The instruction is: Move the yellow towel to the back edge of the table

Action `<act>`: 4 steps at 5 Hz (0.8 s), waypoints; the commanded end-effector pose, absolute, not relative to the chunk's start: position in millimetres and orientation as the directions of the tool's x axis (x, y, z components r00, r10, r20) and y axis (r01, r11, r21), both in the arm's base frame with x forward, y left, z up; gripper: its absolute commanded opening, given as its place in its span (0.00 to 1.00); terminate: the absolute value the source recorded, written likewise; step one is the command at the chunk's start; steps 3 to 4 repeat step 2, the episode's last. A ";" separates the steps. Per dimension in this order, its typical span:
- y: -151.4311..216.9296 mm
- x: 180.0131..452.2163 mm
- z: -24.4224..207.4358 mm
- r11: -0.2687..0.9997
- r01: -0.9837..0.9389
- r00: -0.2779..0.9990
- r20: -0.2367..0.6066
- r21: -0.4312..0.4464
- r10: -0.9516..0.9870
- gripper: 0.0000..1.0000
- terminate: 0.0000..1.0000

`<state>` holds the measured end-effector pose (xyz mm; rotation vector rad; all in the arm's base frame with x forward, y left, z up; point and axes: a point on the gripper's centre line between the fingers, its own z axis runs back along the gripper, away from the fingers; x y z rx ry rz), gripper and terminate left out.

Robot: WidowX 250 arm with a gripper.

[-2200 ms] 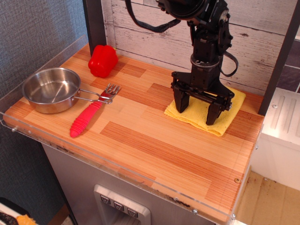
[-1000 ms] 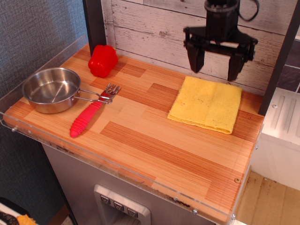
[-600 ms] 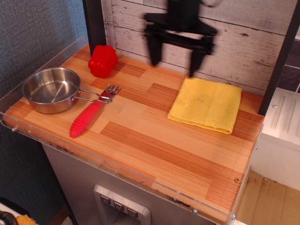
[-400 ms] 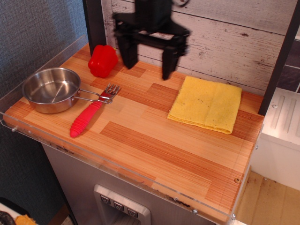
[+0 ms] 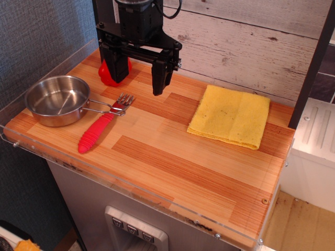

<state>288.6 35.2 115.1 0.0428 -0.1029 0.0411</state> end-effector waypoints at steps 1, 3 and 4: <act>36.6 286.4 120.9 0.998 -0.038 0.992 0.120 0.044 0.033 1.00 0.00; 36.6 286.4 120.9 0.998 -0.038 0.992 0.120 0.044 0.033 1.00 1.00; 36.6 286.4 120.9 0.998 -0.038 0.992 0.120 0.044 0.033 1.00 1.00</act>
